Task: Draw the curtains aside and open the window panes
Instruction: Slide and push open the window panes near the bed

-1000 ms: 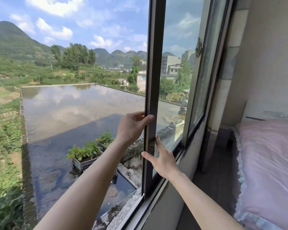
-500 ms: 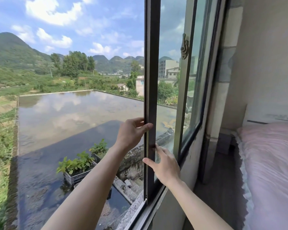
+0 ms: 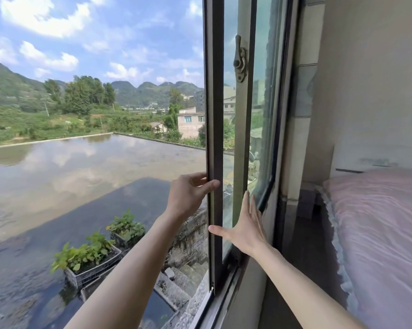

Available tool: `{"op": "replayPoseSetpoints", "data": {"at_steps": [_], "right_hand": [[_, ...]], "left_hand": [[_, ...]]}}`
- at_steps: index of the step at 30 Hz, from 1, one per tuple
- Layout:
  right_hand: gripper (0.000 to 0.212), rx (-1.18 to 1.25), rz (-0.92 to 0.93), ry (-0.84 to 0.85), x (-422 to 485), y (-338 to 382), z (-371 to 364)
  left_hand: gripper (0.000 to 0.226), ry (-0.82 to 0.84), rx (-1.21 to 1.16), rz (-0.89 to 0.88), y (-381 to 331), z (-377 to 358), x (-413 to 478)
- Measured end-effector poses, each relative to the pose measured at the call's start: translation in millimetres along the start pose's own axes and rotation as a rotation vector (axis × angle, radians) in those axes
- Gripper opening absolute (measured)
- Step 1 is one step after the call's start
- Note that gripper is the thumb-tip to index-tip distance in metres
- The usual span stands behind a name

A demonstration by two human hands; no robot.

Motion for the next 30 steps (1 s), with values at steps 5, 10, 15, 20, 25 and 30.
{"op": "replayPoseSetpoints", "data": {"at_steps": [5, 10, 15, 20, 25, 30], "right_hand": [[0.147, 0.010, 0.109, -0.040, 30.7, -11.1, 11.9], [0.136, 0.023, 0.170, -0.050, 45.9, -18.2, 18.3], [0.119, 0.044, 0.252, -0.188, 53.8, -25.6, 20.6], [0.110, 0.067, 0.280, -0.247, 62.1, -28.6, 24.2], [0.122, 0.087, 0.175, -0.102, 80.1, -42.6, 17.5], [0.104, 0.043, 0.166, -0.119, 88.6, -51.8, 19.2]], "left_hand": [[0.059, -0.007, -0.029, 0.010, 4.3, -15.0, 20.6], [0.058, 0.030, -0.051, 0.020, 4.3, -26.1, 38.3], [0.072, 0.003, -0.057, 0.042, 13.0, -37.8, 52.9], [0.071, -0.023, -0.047, 0.056, 14.5, -46.0, 63.8], [0.061, -0.030, -0.077, 0.068, 17.6, -52.2, 73.3], [0.044, 0.002, -0.075, 0.031, 13.1, -61.6, 83.7]]}}
Point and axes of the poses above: each hand's wrist, its own x-axis towards the middle knuckle, its own z-axis out of the back of the hand, y = z × x, the point moved 7 cm from there along x, towards the middle knuckle, and after that the axes turned 4 degrees about y, right-handed, at the moved point
